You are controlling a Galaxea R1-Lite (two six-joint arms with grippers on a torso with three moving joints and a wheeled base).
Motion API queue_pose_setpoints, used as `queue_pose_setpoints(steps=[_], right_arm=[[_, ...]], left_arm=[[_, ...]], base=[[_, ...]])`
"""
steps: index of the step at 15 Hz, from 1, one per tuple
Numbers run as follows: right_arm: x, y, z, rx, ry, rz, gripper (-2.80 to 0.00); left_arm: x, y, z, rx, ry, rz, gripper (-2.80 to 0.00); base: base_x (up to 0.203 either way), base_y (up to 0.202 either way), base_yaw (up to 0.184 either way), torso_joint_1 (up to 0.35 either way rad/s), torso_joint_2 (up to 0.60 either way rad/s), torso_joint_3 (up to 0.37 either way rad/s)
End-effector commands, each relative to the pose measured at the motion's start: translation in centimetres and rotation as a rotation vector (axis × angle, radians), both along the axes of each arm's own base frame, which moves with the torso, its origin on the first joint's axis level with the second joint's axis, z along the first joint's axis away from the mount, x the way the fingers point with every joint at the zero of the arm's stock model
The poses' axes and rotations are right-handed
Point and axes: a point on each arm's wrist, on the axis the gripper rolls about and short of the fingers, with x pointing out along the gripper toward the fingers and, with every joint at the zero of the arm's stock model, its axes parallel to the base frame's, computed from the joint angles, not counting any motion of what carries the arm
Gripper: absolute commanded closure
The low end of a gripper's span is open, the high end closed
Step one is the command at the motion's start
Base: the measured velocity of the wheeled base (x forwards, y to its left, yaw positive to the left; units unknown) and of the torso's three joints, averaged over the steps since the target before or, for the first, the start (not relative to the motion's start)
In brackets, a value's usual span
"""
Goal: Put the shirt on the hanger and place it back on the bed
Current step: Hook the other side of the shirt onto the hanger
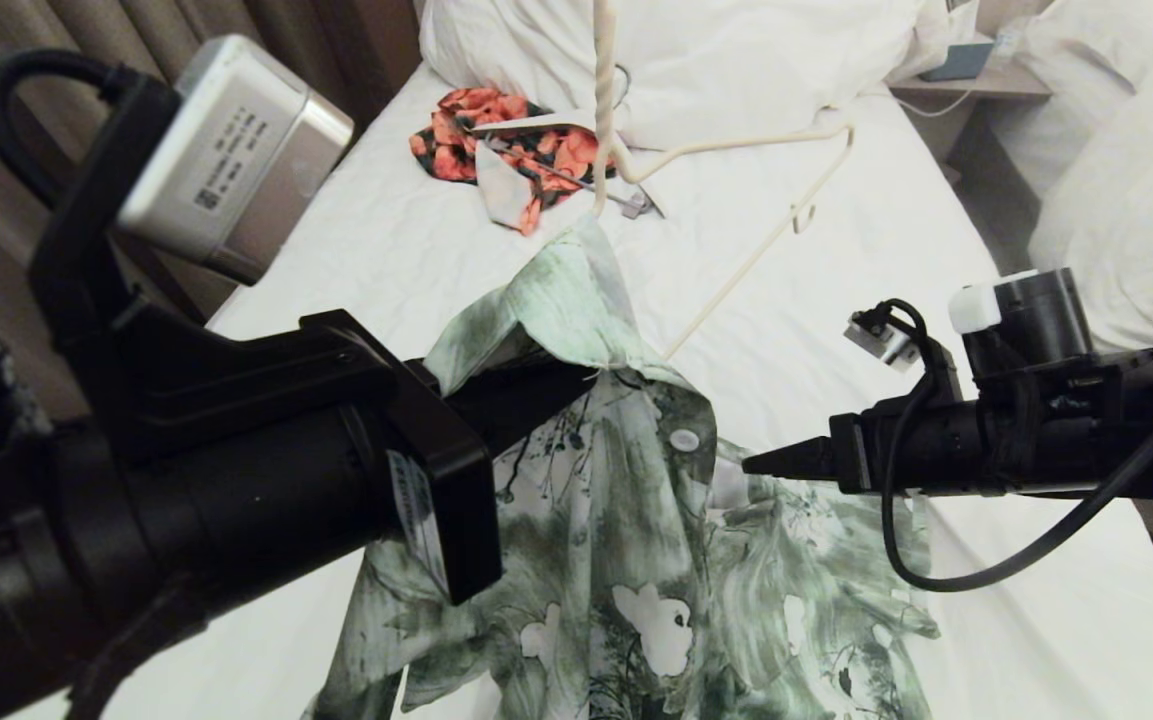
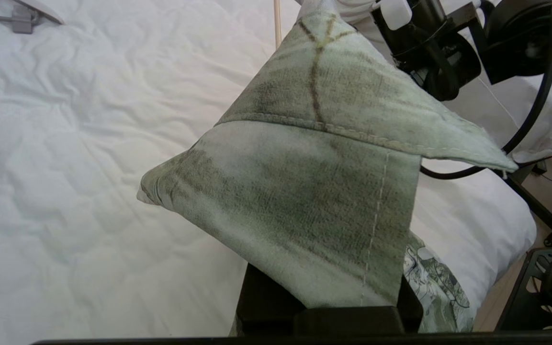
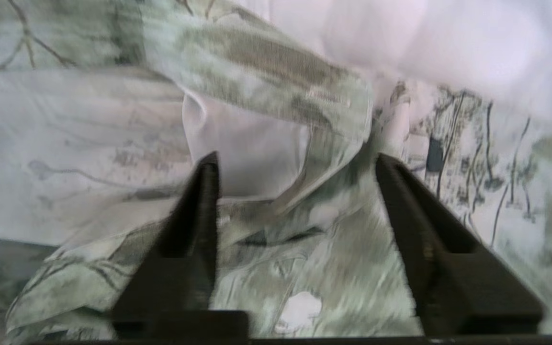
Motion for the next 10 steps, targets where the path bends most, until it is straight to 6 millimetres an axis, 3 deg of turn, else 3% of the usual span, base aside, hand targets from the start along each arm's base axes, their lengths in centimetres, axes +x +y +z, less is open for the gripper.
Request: queue_pose_setpoints(steps=[1, 5, 10], right_arm=[[0.2, 0.1, -0.5, 0.007, 0.006, 0.000, -2.80], [1.2, 0.9, -1.6, 0.054, -0.003, -0.008, -2.80], [0.5, 2.1, -1.2, 0.064, -0.016, 0.037, -2.80]], left_arm=[[0.0, 0.0, 0.1, -0.002, -0.003, 0.002, 0.00], [-0.1, 0.2, 0.2, -0.007, -0.006, 0.002, 0.00], [-0.1, 0.2, 0.2, -0.008, -0.006, 0.002, 0.00]], base=[[0.000, 0.000, 0.000, 0.000, 0.00, 0.000], [0.000, 0.000, 0.000, 0.000, 0.00, 0.000], [0.000, 0.000, 0.000, 0.000, 0.00, 0.000]])
